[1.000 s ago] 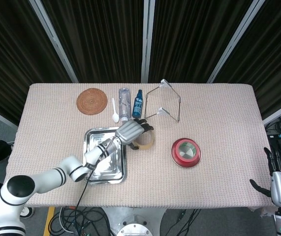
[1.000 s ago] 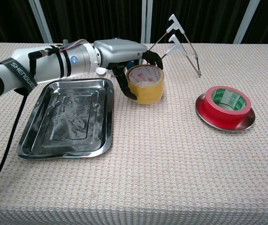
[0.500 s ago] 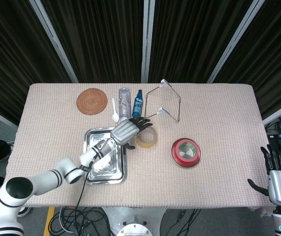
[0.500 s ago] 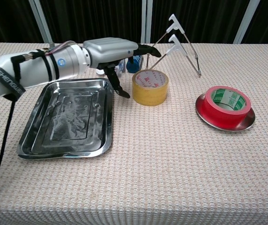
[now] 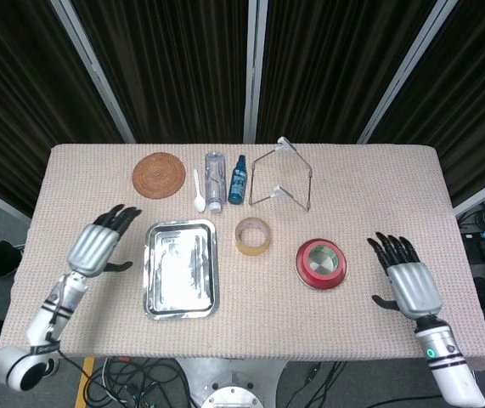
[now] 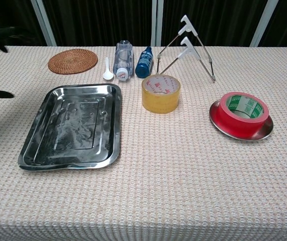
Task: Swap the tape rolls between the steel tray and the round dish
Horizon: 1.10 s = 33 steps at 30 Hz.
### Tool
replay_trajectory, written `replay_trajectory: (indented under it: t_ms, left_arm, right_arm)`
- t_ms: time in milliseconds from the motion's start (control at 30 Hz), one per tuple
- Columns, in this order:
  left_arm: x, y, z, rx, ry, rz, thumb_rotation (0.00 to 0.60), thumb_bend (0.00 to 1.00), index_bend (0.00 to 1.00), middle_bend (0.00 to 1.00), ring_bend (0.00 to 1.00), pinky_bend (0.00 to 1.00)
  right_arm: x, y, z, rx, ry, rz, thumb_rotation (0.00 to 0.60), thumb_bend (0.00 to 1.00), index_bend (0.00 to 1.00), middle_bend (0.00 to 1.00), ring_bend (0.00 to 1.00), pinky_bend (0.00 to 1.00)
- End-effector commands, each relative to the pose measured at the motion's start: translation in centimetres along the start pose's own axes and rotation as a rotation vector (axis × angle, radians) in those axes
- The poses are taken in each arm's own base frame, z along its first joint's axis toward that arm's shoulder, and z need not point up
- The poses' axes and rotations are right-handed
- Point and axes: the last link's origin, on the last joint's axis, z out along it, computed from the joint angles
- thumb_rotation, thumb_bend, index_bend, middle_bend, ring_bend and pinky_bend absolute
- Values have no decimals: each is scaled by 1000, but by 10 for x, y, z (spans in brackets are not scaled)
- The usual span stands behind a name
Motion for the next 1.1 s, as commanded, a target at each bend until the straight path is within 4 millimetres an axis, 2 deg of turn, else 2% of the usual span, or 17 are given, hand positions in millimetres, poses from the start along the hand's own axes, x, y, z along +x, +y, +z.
replay_trajectory:
  t_ms: [33,267,433,700,933,1100]
  left_arm:
    - [3,-16,-45,79,-1,14,600,70,90,94,51,220]
    - [-3,-26,-86,135,8,3,600,70,90,97,46,212]
    - [-4,-31,-101,158,12,-9,600,70,90,102,43,215]
    - [-5,-34,-107,159,17,-35,600,69,90,102,44,211]
    - [-4,-35,-108,153,21,-55,600,69,90,102,44,211]
    - [-5,-35,-106,151,14,-58,600,70,90,102,44,211]
  right_arm:
    - [0,-35,39,76,-70,-43,600,44,0,0,0,0]
    - [-18,-67,76,114,-150,-80,600,44,0,0,0,0]
    - [-34,-79,87,109,-201,-101,600,45,0,0,0,0]
    - [-50,-85,94,67,-254,-99,600,45,0,11,0,0]
    - [-47,-81,93,36,-242,-70,600,45,0,55,0,0]
    - [-44,-76,94,28,-243,-73,600,52,0,154,15,0]
